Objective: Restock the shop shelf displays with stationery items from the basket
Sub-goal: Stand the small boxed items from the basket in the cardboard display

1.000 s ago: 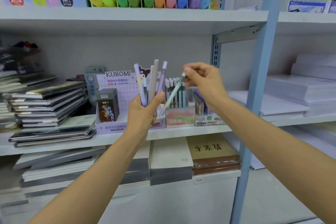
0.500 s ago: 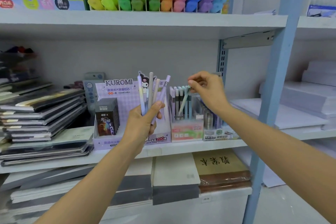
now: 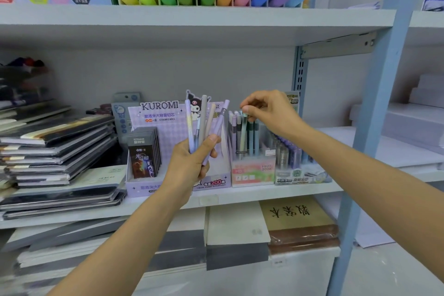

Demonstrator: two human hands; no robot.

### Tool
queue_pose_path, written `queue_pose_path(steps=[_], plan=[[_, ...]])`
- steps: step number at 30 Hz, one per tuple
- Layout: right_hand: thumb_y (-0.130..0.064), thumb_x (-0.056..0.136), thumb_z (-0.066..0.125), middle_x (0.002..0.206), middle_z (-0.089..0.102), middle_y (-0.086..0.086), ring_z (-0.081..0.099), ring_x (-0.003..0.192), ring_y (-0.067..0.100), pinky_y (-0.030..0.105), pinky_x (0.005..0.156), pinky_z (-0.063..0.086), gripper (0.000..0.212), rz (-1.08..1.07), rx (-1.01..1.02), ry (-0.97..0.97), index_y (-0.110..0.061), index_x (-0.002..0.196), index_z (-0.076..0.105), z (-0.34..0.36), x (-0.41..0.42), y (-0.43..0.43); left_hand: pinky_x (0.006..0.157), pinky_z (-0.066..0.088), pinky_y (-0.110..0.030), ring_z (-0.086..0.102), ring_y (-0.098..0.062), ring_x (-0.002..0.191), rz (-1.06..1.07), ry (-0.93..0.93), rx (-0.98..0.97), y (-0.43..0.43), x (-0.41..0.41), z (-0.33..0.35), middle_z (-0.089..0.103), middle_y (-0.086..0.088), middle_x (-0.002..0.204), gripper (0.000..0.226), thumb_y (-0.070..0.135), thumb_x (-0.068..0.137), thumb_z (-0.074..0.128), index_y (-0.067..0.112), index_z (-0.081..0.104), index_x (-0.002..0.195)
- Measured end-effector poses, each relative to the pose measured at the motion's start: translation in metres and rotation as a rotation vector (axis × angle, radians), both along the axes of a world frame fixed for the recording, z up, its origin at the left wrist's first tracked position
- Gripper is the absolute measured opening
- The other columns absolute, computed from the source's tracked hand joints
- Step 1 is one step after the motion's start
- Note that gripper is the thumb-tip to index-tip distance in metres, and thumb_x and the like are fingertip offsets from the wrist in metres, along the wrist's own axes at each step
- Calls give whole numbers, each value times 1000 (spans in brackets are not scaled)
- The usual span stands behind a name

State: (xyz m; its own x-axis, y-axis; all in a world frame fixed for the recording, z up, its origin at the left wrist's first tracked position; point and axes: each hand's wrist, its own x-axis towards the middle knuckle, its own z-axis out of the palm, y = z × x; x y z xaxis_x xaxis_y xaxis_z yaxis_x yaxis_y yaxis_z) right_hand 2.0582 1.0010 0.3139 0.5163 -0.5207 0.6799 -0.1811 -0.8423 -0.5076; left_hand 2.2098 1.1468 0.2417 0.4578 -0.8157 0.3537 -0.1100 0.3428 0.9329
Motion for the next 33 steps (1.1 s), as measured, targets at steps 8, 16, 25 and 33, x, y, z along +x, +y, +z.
queue_pose_path(steps=[8, 16, 25, 33], plan=[[-16, 86, 72, 82, 66, 3, 59, 69, 11, 24, 69, 50, 9, -141, -19, -26, -6, 88, 71, -19, 10, 4, 36, 28, -17, 32, -10, 41, 1, 12, 9, 6, -4, 1, 51, 7, 51, 29, 34, 86, 68, 6, 64, 85], [-23, 97, 55, 95, 68, 2, 60, 66, 5, 17, 62, 48, 23, 205, 421, -203, -11, 116, 62, -2, -7, 27, 36, 28, -17, 30, -8, 38, -34, 4, -24, 12, -14, 4, 50, 9, 46, 17, 28, 87, 69, 13, 64, 82], [-4, 97, 51, 89, 67, 11, 65, 73, 13, 19, 70, 55, 12, 378, 618, -351, -1, 104, 60, 6, -23, 37, 36, 26, -19, 31, -9, 39, -70, -14, -41, 18, -27, 10, 51, 5, 64, 27, 38, 95, 56, 14, 66, 89], [-10, 102, 45, 80, 66, 4, 61, 68, 14, 22, 67, 54, 9, 101, 358, -476, -13, 97, 52, 16, -38, 16, 38, 24, -18, 31, -7, 42, -108, 46, 32, 16, -25, 12, 45, 7, 62, 29, 41, 100, 44, 16, 58, 100]])
